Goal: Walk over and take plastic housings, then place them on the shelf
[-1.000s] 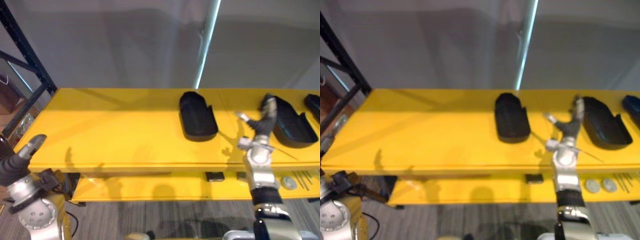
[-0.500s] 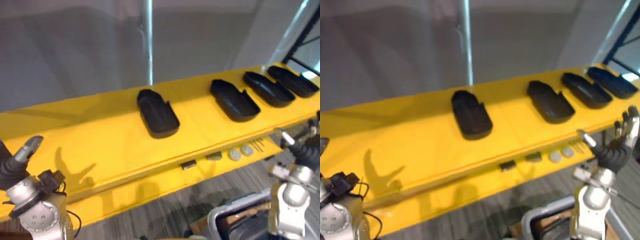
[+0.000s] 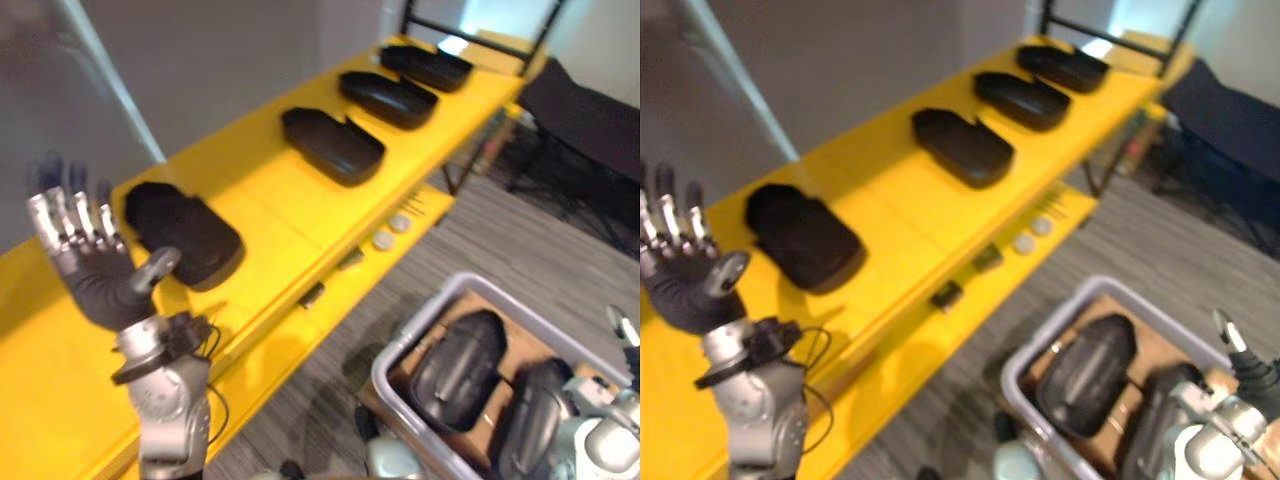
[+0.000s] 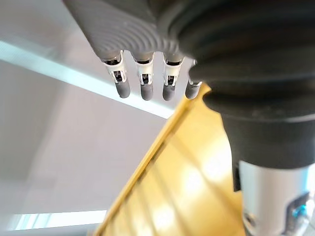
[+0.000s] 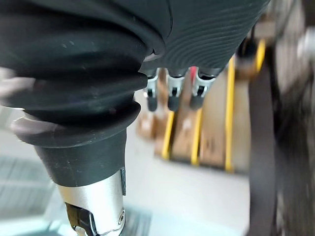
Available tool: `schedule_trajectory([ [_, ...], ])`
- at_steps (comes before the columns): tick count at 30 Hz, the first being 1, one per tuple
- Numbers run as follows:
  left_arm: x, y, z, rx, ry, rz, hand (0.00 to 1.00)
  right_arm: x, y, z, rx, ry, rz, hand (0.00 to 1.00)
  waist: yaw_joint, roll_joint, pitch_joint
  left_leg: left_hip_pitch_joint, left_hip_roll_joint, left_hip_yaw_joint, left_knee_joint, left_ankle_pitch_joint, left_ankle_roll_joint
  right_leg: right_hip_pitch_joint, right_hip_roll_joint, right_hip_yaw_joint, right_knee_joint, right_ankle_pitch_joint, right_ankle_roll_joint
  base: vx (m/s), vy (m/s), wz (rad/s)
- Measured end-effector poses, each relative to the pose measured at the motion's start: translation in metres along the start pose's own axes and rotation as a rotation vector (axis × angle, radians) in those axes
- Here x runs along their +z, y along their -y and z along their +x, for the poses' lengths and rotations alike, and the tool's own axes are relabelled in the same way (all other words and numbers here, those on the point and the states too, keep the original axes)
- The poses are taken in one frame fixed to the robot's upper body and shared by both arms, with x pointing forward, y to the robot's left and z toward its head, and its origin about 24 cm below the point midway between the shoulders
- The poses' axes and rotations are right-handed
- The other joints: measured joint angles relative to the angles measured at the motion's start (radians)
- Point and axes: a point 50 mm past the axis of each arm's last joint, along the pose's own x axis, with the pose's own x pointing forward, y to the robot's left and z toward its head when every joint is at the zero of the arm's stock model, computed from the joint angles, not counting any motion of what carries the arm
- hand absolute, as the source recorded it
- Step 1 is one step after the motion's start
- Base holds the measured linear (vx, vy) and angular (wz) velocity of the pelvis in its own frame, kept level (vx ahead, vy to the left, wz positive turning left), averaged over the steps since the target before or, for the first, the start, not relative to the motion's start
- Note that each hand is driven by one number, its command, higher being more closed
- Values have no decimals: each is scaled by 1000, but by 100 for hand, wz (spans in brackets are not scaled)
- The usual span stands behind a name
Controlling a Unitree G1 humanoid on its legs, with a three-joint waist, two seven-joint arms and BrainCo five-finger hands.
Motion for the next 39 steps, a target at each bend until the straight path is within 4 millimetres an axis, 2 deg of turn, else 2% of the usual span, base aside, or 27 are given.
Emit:
schedule_trajectory([
  [3, -14, 21, -4, -34, -74, -39, 0, 2, 12, -8, -5, 3, 19, 0, -45, 9, 6, 41, 12, 26, 5, -20, -7, 12, 16, 50, 0, 1, 0, 56, 29, -55],
  [5, -15, 29, -6, -45, -84, -27, 0, 1, 16, -14, -5, -15, 34, 0, -54, 16, 9, 51, 10, 29, -6, -21, -6, 14, 19, 50, 2, 0, 0, 17, 11, -19],
  [7, -18, 31, -10, -31, -103, 6, 0, -2, 14, -21, 27, -39, 41, 0, -48, 21, 11, 60, 12, 35, -2, -21, -6, 16, 24, 52, 8, -3, 0, -11, 2, -14],
  [8, -20, 27, -12, -12, -117, 40, 0, -2, 6, -22, 68, -45, 66, 0, -41, 19, 12, 49, 10, -22, 33, -21, -5, 13, 27, 59, 17, -7, -4, -43, -35, -35],
  [9, -19, 18, -13, 18, -127, 83, 0, -1, -6, -22, 117, -34, 102, 0, -8, 20, 11, 11, 6, -164, 98, -26, 4, -2, 34, 88, 33, -8, -5, -74, -59, -52],
  [10, -17, 11, -14, 48, -126, 104, 0, 1, -13, -20, 148, -22, 125, 0, 13, 23, 10, -14, 0, -239, 125, -34, 16, -13, 40, 108, 37, -18, -1, -129, -47, -90],
  [11, -8, -7, -15, 118, -104, 151, 0, 6, -31, -13, 209, 20, 177, 0, 46, 35, 14, -56, -15, -368, 166, -56, 25, -43, 46, 119, 42, -17, 3, -182, -15, -85],
  [12, 0, -24, -17, 173, -88, 193, 0, 14, -44, -4, 257, 71, 210, 0, 67, 52, 21, -86, -20, -447, 189, -90, 15, -69, 59, 121, 43, -14, 7, -147, 10, -66],
  [14, 10, -41, -18, 217, -66, 226, 0, 22, -57, 7, 286, 121, 246, 0, 96, 75, 37, -101, -28, -476, 188, -133, 6, -92, 55, 104, 51, 2, 20, -166, 82, -1],
  [15, 13, -51, -20, 246, -59, 243, 0, 24, -63, 8, 298, 129, 267, 0, 122, 64, 50, -108, -44, -476, 191, -129, 10, -96, 41, 99, 51, 15, 26, -216, 93, 17],
  [18, 25, -61, -25, 282, -15, 235, 0, 27, -82, 1, 367, 119, 326, 0, 167, 52, 55, -142, -65, -486, 207, -122, 16, -112, 7, 69, 48, 17, 27, -120, 50, 19],
  [20, 32, -60, -24, 281, 33, 222, 0, 30, -91, -1, 404, 127, 354, 0, 179, 52, 55, -155, -76, -497, 215, -120, 20, -123, -3, 54, 56, 22, 28, -23, 33, 20],
  [22, 36, -58, -22, 277, 63, 212, 0, 31, -105, 0, 442, 129, 385, 0, 178, 53, 55, -163, -81, -502, 226, -120, 20, -132, -10, 46, 72, 28, 37, 11, 43, 10],
  [23, 37, -57, -21, 270, 80, 201, 0, 29, -115, 1, 465, 121, 391, 0, 179, 53, 56, -169, -83, -503, 232, -120, 20, -144, -8, 46, 90, 27, 40, 18, 45, 2],
  [25, 39, -52, -16, 231, 111, 177, 0, 22, -121, 3, 475, 94, 372, 0, 186, 57, 60, -185, -80, -513, 276, -132, 14, -159, 3, 43, 132, 13, 40, 20, 35, 4],
  [28, 42, -36, -7, 121, 154, 115, 0, 10, -115, -1, 427, 15, 351, 0, 197, 69, 67, -186, -61, -544, 372, -180, 20, -159, 48, 42, 214, -1, 44, -26, 48, -14],
  [29, 41, -25, -5, 36, 152, 80, 0, 2, -102, -10, 400, -50, 361, 0, 196, 69, 68, -180, -43, -528, 419, -211, 42, -162, 75, 41, 257, -1, 44, -138, 96, -37],
  [30, 40, -22, -5, 2, 144, 63, 0, 1, -97, -15, 392, -73, 366, 0, 197, 67, 69, -178, -38, -517, 435, -222, 47, -165, 82, 38, 273, 0, 44, -166, 88, -60],
  [31, 40, -20, -5, -33, 133, 63, 0, 2, -92, -22, 394, -85, 374, 0, 202, 53, 78, -165, -25, -480, 452, -234, 61, -168, 79, 8, 285, 4, 41, -230, 65, -98],
  [32, 41, -20, -6, -47, 121, 74, 0, 5, -89, -27, 416, -84, 378, 0, 207, 42, 86, -146, -16, -422, 455, -242, 80, -156, 59, -72, 252, 40, 15, -375, 70, -125],
  [33, 40, -20, -6, -47, 108, 79, 0, 11, -87, -26, 433, -57, 388, 0, 200, 42, 89, -144, -9, -378, 451, -233, 98, -171, 21, -175, 284, 14, -28, -327, 54, -115],
  [34, 40, -21, -6, -47, 100, 84, 0, 14, -88, -26, 442, -42, 397, 0, 199, 42, 89, -139, -5, -354, 445, -229, 105, -191, 0, -232, 351, -15, -41, -374, 121, -113],
  [35, 39, -22, -7, -50, 86, 106, 0, 21, -94, -24, 473, -12, 416, 0, 206, 45, 91, -117, 11, -302, 429, -217, 109, -215, -34, -300, 504, -78, -56, -246, 111, -121],
  [36, 37, -23, -9, -52, 69, 124, 0, 24, -98, -25, 511, 7, 412, 0, 213, 50, 85, -105, 26, -264, 409, -201, 100, -221, -68, -325, 629, -140, -64, -284, 118, -121],
  [37, 37, -24, -9, -57, 63, 135, 0, 25, -99, -26, 522, 13, 400, 0, 220, 53, 80, -101, 28, -247, 393, -190, 98, -220, -88, -328, 677, -167, -65, -179, 20, -95],
  [39, 35, -26, -9, -96, 52, 169, 0, 18, -102, -24, 512, -2, 368, 0, 228, 22, 55, -96, 32, -197, 295, -124, 78, -170, -175, -346, 758, -238, -78, -123, -68, -65],
])
